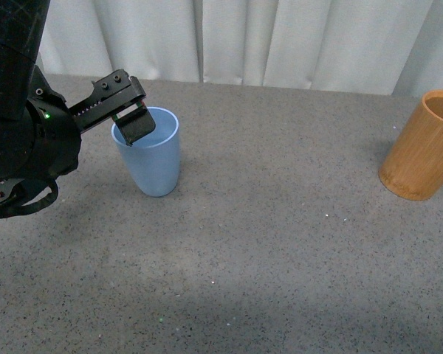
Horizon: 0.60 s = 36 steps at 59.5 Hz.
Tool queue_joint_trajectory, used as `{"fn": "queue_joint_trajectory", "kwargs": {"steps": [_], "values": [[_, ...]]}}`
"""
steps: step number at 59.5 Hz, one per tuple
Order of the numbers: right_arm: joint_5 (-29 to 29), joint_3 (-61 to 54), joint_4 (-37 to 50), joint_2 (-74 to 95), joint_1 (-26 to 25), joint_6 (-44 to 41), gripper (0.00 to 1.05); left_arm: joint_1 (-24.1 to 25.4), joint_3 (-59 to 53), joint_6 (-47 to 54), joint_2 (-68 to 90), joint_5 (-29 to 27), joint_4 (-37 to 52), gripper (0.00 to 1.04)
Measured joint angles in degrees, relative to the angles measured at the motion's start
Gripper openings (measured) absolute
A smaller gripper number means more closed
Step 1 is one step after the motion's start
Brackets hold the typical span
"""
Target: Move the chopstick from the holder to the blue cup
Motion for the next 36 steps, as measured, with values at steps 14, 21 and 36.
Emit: {"fn": "queue_joint_trajectory", "kwargs": {"steps": [14,21,36], "values": [[0.0,0.0,0.0,0.0,0.0,0.0,0.95,-0.4,1.2,-0.6,1.4,0.0,-0.5,0.98],[0.0,0.0,0.0,0.0,0.0,0.0,0.95,-0.6,1.9,-0.8,1.7,0.0,-0.9,0.98],[0.0,0.0,0.0,0.0,0.0,0.0,0.95,-0.5,3.1,-1.2,2.6,-0.2,-1.9,0.98]]}}
